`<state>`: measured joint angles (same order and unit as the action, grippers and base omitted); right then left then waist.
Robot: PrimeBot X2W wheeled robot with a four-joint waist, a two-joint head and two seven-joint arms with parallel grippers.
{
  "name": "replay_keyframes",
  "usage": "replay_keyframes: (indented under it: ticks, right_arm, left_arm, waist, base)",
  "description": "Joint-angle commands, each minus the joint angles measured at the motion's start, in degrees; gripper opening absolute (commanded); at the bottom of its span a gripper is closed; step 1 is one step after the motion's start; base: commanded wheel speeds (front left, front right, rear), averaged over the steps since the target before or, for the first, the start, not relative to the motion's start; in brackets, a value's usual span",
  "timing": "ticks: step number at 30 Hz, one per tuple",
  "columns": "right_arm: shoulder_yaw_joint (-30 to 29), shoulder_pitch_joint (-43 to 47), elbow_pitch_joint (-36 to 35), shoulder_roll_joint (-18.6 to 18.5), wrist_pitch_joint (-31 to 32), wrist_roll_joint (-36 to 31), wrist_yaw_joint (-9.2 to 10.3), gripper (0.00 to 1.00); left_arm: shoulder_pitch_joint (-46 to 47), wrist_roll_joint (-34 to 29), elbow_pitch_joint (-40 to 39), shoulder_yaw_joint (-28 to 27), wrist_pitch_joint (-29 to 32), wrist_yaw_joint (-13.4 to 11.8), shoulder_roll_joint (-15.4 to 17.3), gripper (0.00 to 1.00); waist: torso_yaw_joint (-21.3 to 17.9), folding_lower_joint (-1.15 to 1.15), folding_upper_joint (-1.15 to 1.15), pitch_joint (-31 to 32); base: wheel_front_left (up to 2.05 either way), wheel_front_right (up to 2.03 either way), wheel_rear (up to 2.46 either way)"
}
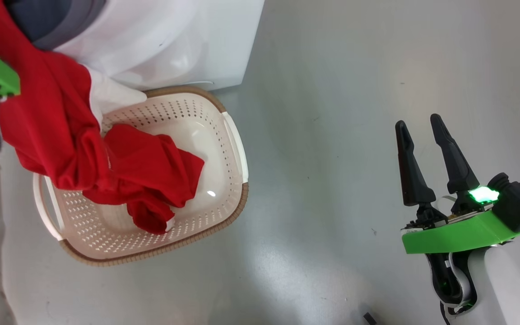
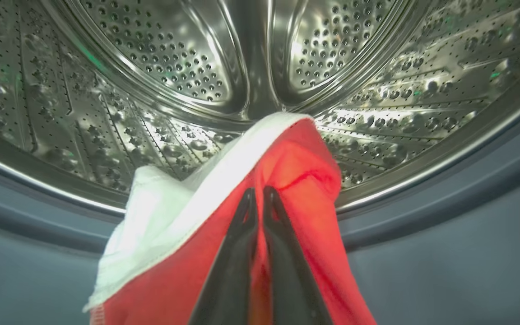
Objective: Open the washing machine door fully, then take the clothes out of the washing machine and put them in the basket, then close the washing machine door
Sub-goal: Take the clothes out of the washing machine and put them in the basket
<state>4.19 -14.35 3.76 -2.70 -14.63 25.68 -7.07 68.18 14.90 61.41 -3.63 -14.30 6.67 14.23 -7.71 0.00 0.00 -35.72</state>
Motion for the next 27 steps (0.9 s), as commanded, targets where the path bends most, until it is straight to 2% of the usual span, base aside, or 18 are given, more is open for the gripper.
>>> replay_keyframes:
  ticks: [1,11,18,27]
  right_arm:
    - [0.8,0.9,-1.2,-0.2,-0.4,0.0,-0.42,1.00]
    - [0.3,2.3,-0.8,-0.2,-0.4,-0.8,-0.42,1.00]
    - [0.0,3.7,-0.4,-0.2,-0.4,-1.2,-0.42,1.00]
    - [-0.8,5.4,-0.2,-0.2,-0.4,-1.6,-0.42,1.00]
  left_arm:
    - [-2.8,0.9,-3.4,-1.8,-0.7,0.3,2.2,0.00]
    - [-13.4,5.2,-16.9,-7.3,-0.7,0.8,-2.2,0.00]
    - [-21.0,11.4,-25.4,-8.1,-0.7,0.8,-5.0,0.00]
    - [-30.1,16.5,-33.7,-7.3,-0.7,0.8,-6.6,0.00]
  waist:
    - [0.3,0.00,0.00,0.8]
    - [1.8,0.00,0.00,4.0]
    - [2.6,0.00,0.00,6.5]
    - [3.7,0.00,0.00,8.7]
  base:
    - [0.00,0.00,0.00]
    - [0.00,0.00,0.00]
    - [0.00,0.00,0.00]
    - [0.00,0.00,0.00]
